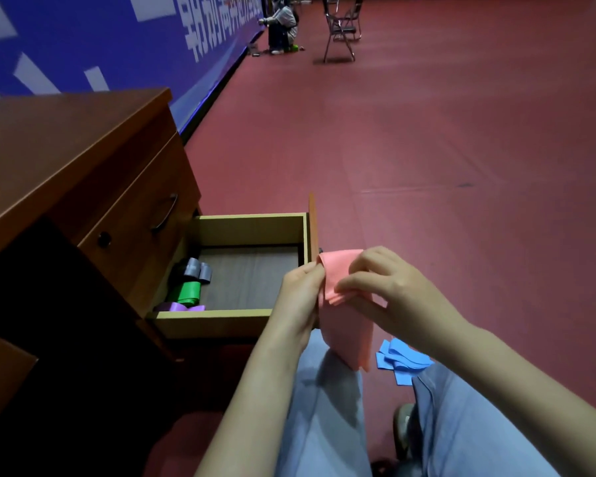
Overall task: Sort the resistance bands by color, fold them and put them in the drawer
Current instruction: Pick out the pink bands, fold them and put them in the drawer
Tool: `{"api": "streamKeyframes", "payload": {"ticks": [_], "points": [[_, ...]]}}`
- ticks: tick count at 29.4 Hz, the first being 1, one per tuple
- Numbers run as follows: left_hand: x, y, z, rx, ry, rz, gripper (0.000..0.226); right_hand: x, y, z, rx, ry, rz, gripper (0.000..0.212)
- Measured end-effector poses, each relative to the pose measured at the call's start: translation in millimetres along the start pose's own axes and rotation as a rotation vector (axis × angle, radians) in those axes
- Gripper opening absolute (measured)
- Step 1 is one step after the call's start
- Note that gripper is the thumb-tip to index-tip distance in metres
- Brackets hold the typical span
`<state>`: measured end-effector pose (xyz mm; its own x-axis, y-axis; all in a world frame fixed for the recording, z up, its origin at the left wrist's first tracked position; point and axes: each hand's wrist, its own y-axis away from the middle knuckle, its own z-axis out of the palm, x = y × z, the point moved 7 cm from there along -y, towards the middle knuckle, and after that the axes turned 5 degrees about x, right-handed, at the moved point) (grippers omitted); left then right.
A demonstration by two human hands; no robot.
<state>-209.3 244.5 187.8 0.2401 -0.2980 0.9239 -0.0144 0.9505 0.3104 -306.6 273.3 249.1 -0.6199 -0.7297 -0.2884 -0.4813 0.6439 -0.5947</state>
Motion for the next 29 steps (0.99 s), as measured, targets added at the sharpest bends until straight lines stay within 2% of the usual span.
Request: {"api": "streamKeyframes", "payload": {"ticks": [7,12,16,24,26,28,29], "points": [[-2,18,24,-0.118,0.11,-0.014,0.028,-11,8,-14,0.15,0.108,-0.095,0.016],[-12,17,22,-0.101,0.098,-0.067,0.031,-15,13,-19,0.063,0.157,-0.171,0.028],[-9,21,25,-0.172,0.086,-0.075,0.025,-19,17,-24,0.049,0.219,-0.2,0.019],[-10,28,27,-0.275,0.098,-0.167,0.029,-11,28,-20,0.003,0.276,-0.158,0.018],[-10,29,28,-0.275,0.014,-0.107,0.024,-11,30,-19,-0.024,0.228,-0.147,0.022],[-12,28,27,-0.246,-0.008,-0.057,0.017,-11,32,-24,-0.023,-0.005,-0.063,0.027],[-12,27,25,-0.227,0.001,-0.048,0.017,-9,33,-29,0.011,-0.156,0.044,0.032]]}}
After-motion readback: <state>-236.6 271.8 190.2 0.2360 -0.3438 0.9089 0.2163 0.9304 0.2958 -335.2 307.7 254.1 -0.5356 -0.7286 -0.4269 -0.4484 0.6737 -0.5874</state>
